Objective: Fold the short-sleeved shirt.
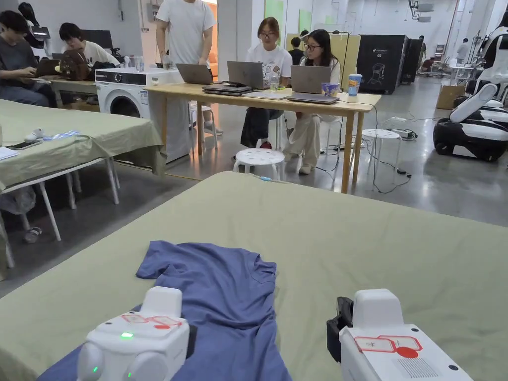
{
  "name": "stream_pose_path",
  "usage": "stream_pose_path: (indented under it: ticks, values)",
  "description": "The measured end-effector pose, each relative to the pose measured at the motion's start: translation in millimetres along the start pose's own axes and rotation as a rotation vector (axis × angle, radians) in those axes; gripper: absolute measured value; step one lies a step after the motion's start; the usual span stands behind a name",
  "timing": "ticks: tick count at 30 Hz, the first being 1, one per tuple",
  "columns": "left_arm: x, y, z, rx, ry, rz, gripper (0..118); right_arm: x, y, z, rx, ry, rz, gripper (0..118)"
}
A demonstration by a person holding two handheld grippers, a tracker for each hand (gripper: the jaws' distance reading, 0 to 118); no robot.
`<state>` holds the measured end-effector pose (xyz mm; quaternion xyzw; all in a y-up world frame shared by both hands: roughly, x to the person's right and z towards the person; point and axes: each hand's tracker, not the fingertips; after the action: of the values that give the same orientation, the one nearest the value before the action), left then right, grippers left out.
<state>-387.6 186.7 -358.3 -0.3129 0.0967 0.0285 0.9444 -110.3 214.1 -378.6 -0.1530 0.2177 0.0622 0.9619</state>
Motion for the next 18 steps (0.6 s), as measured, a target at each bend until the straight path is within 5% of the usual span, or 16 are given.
stream_pose_path:
  ticks: [6, 8, 9, 10, 11, 12, 13, 18]
  values:
    - [28.0, 44.1, -137.6, -0.215, -0.106, -0.070, 0, 14.2, -16.3, -24.9, -0.070, -0.013, 0.065, 0]
    - [33.3, 63.0, -170.6, -0.203, -0.108, -0.065, 1, 29.1, -24.3, -40.6, -0.090, -0.029, 0.032, 0]
    - [34.6, 70.6, -182.8, -0.190, -0.111, -0.054, 14, 35.1, -26.4, -46.5, -0.099, -0.041, 0.014, 0]
    - [36.6, 78.4, -196.8, -0.168, -0.099, -0.038, 42, 40.9, -28.1, -52.6, -0.109, -0.058, 0.004, 0]
    - [38.0, 84.2, -210.9, -0.176, -0.098, -0.033, 85, 45.6, -30.0, -58.1, -0.112, -0.067, 0.003, 0]
    - [39.6, 88.1, -224.4, -0.202, -0.108, -0.043, 109, 50.0, -33.2, -63.1, -0.115, -0.072, 0.003, 0]
    - [41.7, 88.6, -237.3, -0.240, -0.129, -0.062, 118, 53.5, -35.4, -67.9, -0.122, -0.079, 0.005, 0]
    - [46.1, 72.4, -286.8, -0.316, -0.086, -0.026, 99, 62.9, -43.1, -77.7, -0.146, -0.093, 0.001, 0]
